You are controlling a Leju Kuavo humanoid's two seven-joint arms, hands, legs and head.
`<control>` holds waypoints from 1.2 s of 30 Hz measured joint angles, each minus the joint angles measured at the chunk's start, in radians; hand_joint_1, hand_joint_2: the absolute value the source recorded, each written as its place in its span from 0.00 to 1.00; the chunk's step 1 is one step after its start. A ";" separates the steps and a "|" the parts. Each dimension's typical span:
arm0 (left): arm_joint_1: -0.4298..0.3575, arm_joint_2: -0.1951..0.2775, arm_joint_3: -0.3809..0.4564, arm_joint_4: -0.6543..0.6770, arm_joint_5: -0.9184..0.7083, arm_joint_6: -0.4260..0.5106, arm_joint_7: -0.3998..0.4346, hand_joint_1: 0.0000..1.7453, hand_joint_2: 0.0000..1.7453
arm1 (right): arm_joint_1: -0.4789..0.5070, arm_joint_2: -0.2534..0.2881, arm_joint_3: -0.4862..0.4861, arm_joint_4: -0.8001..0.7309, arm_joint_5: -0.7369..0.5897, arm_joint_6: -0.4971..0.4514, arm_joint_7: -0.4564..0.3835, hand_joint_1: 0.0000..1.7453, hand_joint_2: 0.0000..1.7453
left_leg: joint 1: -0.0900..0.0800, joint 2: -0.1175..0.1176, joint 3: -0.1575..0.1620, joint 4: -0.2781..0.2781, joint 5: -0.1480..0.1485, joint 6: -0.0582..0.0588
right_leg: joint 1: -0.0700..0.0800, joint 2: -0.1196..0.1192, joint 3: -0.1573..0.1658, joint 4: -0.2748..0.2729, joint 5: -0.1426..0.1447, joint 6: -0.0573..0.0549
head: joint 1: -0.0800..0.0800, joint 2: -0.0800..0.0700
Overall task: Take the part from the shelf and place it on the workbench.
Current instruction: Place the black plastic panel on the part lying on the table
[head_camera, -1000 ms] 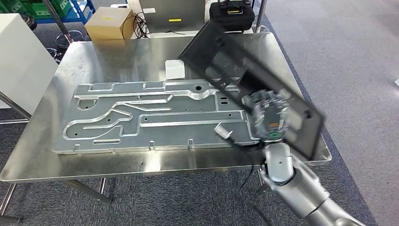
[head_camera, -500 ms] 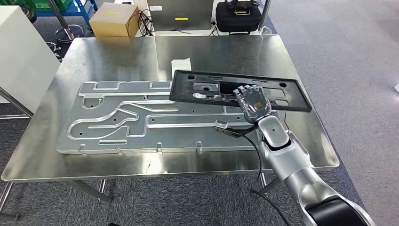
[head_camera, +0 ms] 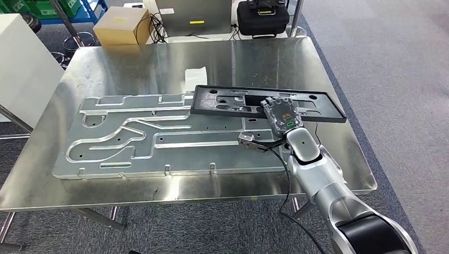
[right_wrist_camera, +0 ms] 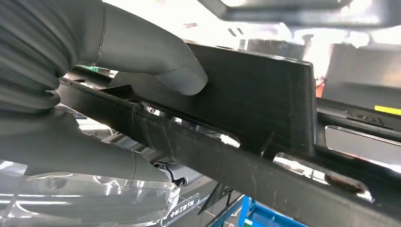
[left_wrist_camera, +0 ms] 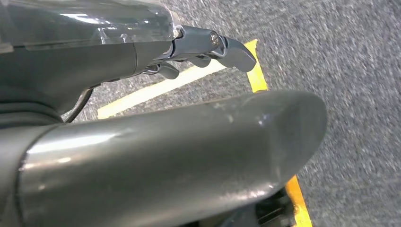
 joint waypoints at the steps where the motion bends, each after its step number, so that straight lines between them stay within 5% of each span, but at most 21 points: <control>1: 0.000 0.000 -0.001 0.000 -0.001 0.000 0.000 0.00 0.00 | -0.004 0.006 0.000 0.009 0.000 0.003 0.000 1.00 1.00 | 0.001 0.000 -0.028 0.050 -0.012 -0.001 | 0.001 0.000 0.001 0.001 -0.001 -0.002 | 0.000 0.000; 3: 0.001 0.000 -0.003 0.000 -0.003 0.001 0.001 0.00 0.00 | -0.013 0.011 -0.001 0.029 0.000 0.013 -0.001 1.00 1.00 | 0.002 0.000 -0.037 0.049 0.018 -0.001 | 0.002 0.001 0.004 0.004 -0.006 -0.002 | 0.000 0.000; 6: -0.001 0.002 -0.007 0.000 -0.005 0.001 0.002 0.00 0.00 | -0.034 0.021 -0.003 0.056 -0.001 0.025 -0.001 1.00 1.00 | 0.002 0.000 0.040 -0.126 0.109 0.008 | 0.004 0.004 0.005 0.013 -0.014 0.006 | 0.000 0.000; 11: -0.002 0.003 -0.011 0.000 -0.006 0.001 0.002 0.00 0.00 | -0.046 0.028 -0.003 0.071 -0.001 0.027 -0.001 1.00 1.00 | -0.001 -0.001 0.067 -0.182 0.117 0.013 | 0.008 0.006 0.001 0.017 -0.016 0.013 | 0.000 0.000; 12: -0.002 0.003 -0.012 0.000 -0.006 0.001 0.001 0.00 0.00 | -0.048 0.029 -0.003 0.076 -0.001 0.028 -0.001 0.75 1.00 | -0.002 -0.001 0.066 -0.183 0.117 0.014 | 0.008 0.006 0.000 0.016 -0.015 0.016 | 0.000 0.000; 13: -0.002 0.003 -0.014 0.000 -0.006 0.002 0.000 0.00 0.25 | -0.050 0.033 -0.003 0.087 0.000 0.027 0.000 0.50 1.00 | 0.000 0.000 0.067 -0.188 0.120 0.020 | 0.008 0.006 0.001 0.015 -0.015 0.022 | 0.000 0.000; 15: -0.003 0.002 -0.018 0.000 -0.007 0.010 0.000 0.00 0.25 | -0.057 0.042 -0.004 0.117 0.001 0.020 0.001 0.00 1.00 | 0.004 0.001 0.071 -0.197 0.126 0.036 | 0.005 0.004 -0.024 0.072 -0.053 0.036 | 0.003 0.000; 16: -0.003 0.002 -0.020 0.000 -0.007 0.015 0.000 0.00 0.25 | -0.059 0.045 -0.004 0.134 0.002 0.016 0.003 0.00 1.00 | 0.006 0.002 0.074 -0.203 0.129 0.044 | 0.004 0.003 -0.051 0.130 -0.084 0.043 | 0.004 0.000; 17: -0.003 0.002 -0.021 0.000 -0.005 0.019 0.001 0.00 0.00 | -0.060 0.047 -0.004 0.147 0.002 0.013 0.004 0.00 1.00 | 0.005 0.002 0.075 -0.204 0.129 0.048 | 0.002 0.002 -0.084 0.201 -0.117 0.047 | 0.006 0.000; 19: -0.001 0.002 -0.021 0.000 0.001 0.021 0.001 0.00 0.00 | -0.055 0.047 -0.005 0.168 0.002 0.009 0.005 0.00 1.00 | 0.005 0.001 0.075 -0.203 0.128 0.049 | 0.001 0.002 -0.126 0.278 -0.132 0.050 | 0.006 0.000; 21: 0.000 0.002 -0.021 0.000 0.004 0.022 0.001 0.00 0.00 | -0.051 0.047 -0.008 0.180 0.001 0.005 0.005 0.00 1.00 | 0.004 0.000 0.076 -0.200 0.126 0.048 | 0.001 0.001 -0.099 0.215 -0.080 0.047 | 0.006 0.000; 23: 0.001 0.002 -0.021 0.000 0.004 0.022 0.002 0.00 0.00 | -0.051 0.045 -0.013 0.187 -0.002 -0.002 0.005 0.00 1.00 | 0.002 0.000 0.076 -0.196 0.123 0.042 | 0.004 0.000 -0.035 0.080 -0.022 0.038 | 0.007 0.000; 25: 0.002 0.002 -0.021 0.000 0.004 0.022 0.003 0.00 0.00 | -0.052 0.043 -0.017 0.190 -0.007 -0.011 0.005 0.00 1.00 | -0.001 0.000 0.076 -0.195 0.120 0.034 | 0.010 0.000 -0.001 0.011 -0.006 0.030 | 0.006 0.000; 29: 0.004 0.003 -0.021 0.000 0.006 0.022 0.004 0.00 0.00 | -0.051 0.040 -0.022 0.193 -0.010 -0.023 0.004 0.00 1.00 | -0.002 0.000 0.076 -0.179 0.102 0.013 | 0.005 0.001 0.010 -0.004 -0.002 0.012 | 0.005 0.000; 33: 0.007 0.003 -0.021 0.000 0.014 0.010 0.004 0.00 0.00 | -0.045 0.038 -0.024 0.193 -0.011 -0.027 0.002 0.00 1.00 | 0.006 0.001 -0.017 0.048 -0.023 -0.003 | 0.001 -0.005 0.014 -0.008 0.005 -0.001 | 0.001 0.000; 34: 0.009 0.003 -0.021 0.000 0.016 0.006 0.003 0.00 0.00 | -0.043 0.038 -0.025 0.193 -0.011 -0.027 0.000 0.00 1.00 | 0.008 0.001 -0.031 0.084 -0.034 -0.006 | 0.001 -0.004 0.012 -0.006 0.005 -0.001 | 0.001 0.000; 36: 0.011 0.004 -0.021 0.000 0.020 0.001 0.002 0.00 0.00 | -0.042 0.037 -0.027 0.193 -0.011 -0.027 -0.001 0.00 1.00 | 0.011 0.001 0.002 0.034 0.005 -0.008 | -0.001 -0.003 0.010 -0.001 0.005 0.000 | 0.000 0.000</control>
